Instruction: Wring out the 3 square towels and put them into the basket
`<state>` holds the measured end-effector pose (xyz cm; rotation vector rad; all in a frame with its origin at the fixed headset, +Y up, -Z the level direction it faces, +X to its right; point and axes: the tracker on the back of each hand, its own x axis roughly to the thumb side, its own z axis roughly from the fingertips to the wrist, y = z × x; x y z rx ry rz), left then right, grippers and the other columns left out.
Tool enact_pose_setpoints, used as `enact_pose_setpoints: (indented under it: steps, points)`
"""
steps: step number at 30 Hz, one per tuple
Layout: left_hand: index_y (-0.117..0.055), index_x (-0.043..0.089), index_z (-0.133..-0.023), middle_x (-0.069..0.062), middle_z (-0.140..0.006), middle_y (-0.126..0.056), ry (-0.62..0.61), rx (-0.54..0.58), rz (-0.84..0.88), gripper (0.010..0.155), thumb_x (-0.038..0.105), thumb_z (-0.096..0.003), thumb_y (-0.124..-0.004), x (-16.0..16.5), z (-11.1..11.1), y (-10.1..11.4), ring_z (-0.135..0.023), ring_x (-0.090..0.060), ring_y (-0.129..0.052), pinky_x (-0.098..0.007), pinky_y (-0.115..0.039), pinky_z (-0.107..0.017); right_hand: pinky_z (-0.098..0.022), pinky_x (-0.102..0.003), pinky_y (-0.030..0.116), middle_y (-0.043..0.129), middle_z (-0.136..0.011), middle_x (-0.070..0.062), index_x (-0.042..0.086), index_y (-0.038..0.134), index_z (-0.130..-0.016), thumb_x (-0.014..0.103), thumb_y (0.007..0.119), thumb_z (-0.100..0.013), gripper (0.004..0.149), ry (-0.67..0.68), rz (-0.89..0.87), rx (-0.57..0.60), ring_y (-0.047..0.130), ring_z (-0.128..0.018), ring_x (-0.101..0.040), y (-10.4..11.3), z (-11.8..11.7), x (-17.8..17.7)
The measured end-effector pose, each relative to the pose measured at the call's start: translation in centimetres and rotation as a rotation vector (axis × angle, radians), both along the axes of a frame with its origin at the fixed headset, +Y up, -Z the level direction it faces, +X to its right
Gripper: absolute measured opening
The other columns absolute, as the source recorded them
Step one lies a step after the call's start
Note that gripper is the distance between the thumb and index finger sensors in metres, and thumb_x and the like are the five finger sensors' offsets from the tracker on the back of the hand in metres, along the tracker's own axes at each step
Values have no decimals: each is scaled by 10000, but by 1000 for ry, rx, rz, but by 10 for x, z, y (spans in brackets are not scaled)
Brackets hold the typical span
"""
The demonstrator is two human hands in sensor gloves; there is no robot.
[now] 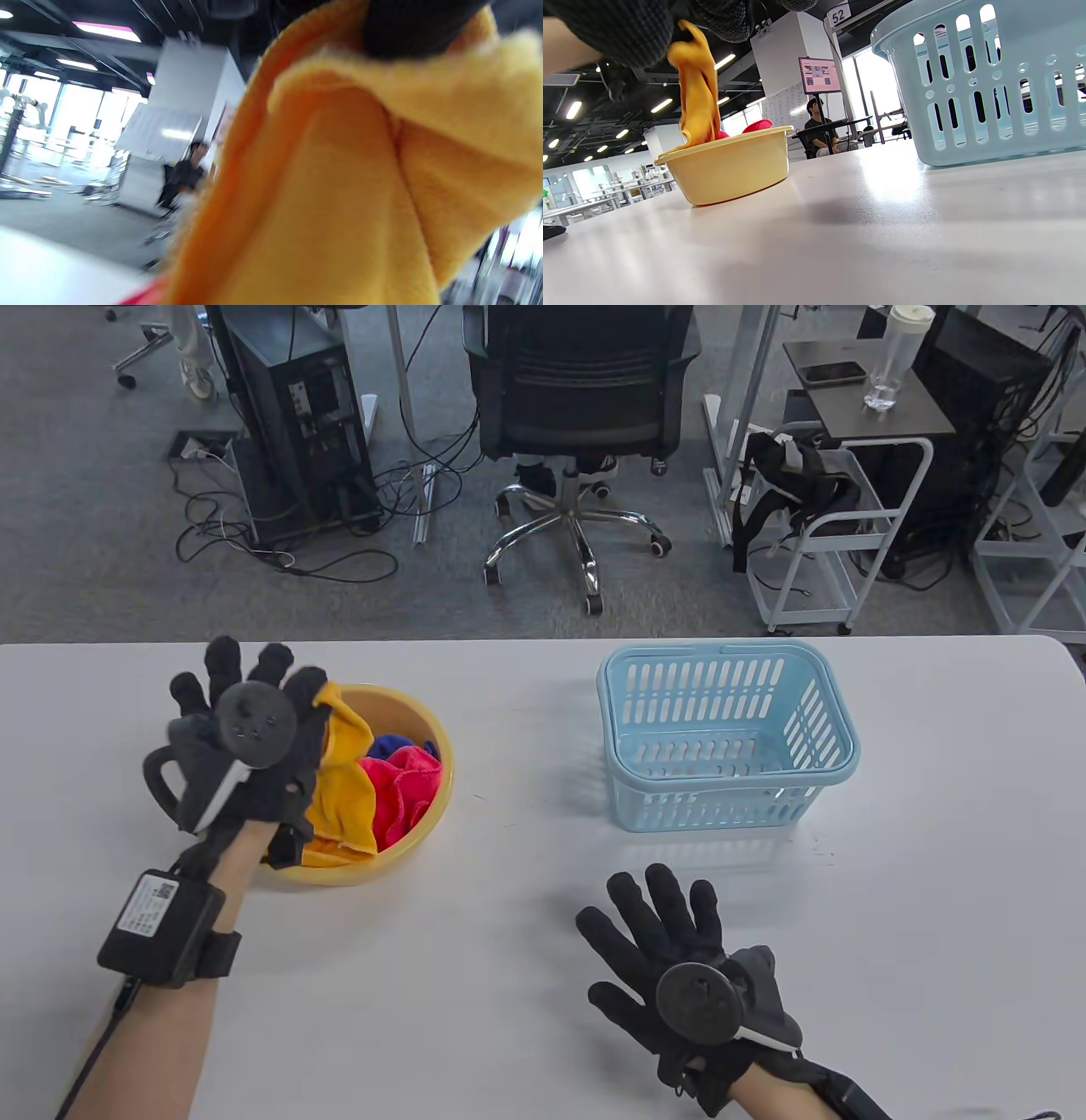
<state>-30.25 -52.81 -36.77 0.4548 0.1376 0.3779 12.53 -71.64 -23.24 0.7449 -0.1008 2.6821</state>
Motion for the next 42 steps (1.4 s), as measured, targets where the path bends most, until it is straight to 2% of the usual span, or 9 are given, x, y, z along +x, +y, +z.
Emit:
enact_pose_setpoints:
  steps: [3, 7, 12, 17, 20, 24, 29, 36, 42]
  points:
    - [-709, 529, -920, 170, -1122, -640, -86, 175, 206, 416, 579, -511, -762, -5, 35, 60, -1196, -282, -390, -583, -311, -857, -670, -648, -45, 86, -1194, -3, 360, 314, -1133, 607, 629, -534, 721, -9, -49, 13, 2, -1072, -414, 4, -4, 3]
    - [-716, 509, -915, 179, -1120, -645, -155, 295, 142, 425, 614, -506, -760, 11, 81, 92, -1199, -281, -403, -574, -321, -861, -669, -659, -33, 132, -1207, -5, 328, 345, -1141, 600, 633, -547, 714, 35, -220, 36, 28, -1080, -425, 26, -8, 3]
    - [-784, 456, -857, 177, -1071, -731, -225, 348, -56, 417, 651, -489, -772, 70, 125, 76, -1177, -281, -514, -564, -395, -854, -703, -699, 101, 364, -1219, -13, 257, 440, -1138, 604, 652, -556, 709, 160, -476, 167, 278, -1107, -461, 97, -6, -28]
    - [-857, 431, -764, 183, -1019, -803, -345, 354, -89, 408, 694, -462, -779, 132, 145, 30, -1140, -267, -625, -548, -464, -841, -719, -703, 139, 405, -1199, -86, 175, 426, -1140, 655, 743, -510, 853, 300, -856, 16, 393, -1081, -472, 145, -16, -71]
    - [-842, 382, -803, 176, -1031, -799, -439, 308, 52, 454, 684, -481, -739, 149, 148, 3, -1141, -277, -624, -549, -473, -837, -721, -711, 148, 353, -1192, -113, 155, 324, -1147, 662, 787, -492, 949, 303, -876, -58, 406, -1074, -478, 145, -29, -76]
    - [-824, 402, -844, 160, -1116, -681, -554, 190, 143, 422, 634, -501, -739, 147, 135, -15, -1180, -285, -507, -568, -410, -851, -737, -722, 215, 544, -1133, -102, 172, 515, -1115, 570, 862, -464, 837, 257, -802, -9, 580, -1023, -459, 145, -37, -64]
    - [-719, 508, -940, 134, -1145, -627, -683, 65, 288, 418, 588, -530, -746, 128, 116, -21, -1183, -303, -474, -571, -380, -853, -740, -692, 394, 920, -842, -26, 207, 853, -892, 381, 855, -528, 404, 47, -550, 351, 828, -873, -387, 160, -34, -33]
    - [-604, 502, -986, 217, -831, -866, -573, -1, 5, 473, 522, -532, -738, 132, 106, -27, -1000, -231, -782, -502, -548, -809, -759, -694, 371, 891, -883, -11, 242, 831, -913, 305, 820, -554, 364, -54, -448, 578, 806, -905, -369, 185, -4, -21]
    - [-666, 507, -973, 178, -956, -685, -641, -256, 23, 446, 564, -535, -728, 139, 90, -59, -1044, -253, -574, -506, -426, -828, -749, -682, 403, 890, -875, -19, 251, 777, -962, 355, 774, -574, 402, -23, -706, 502, 822, -877, -375, 192, -4, 3]
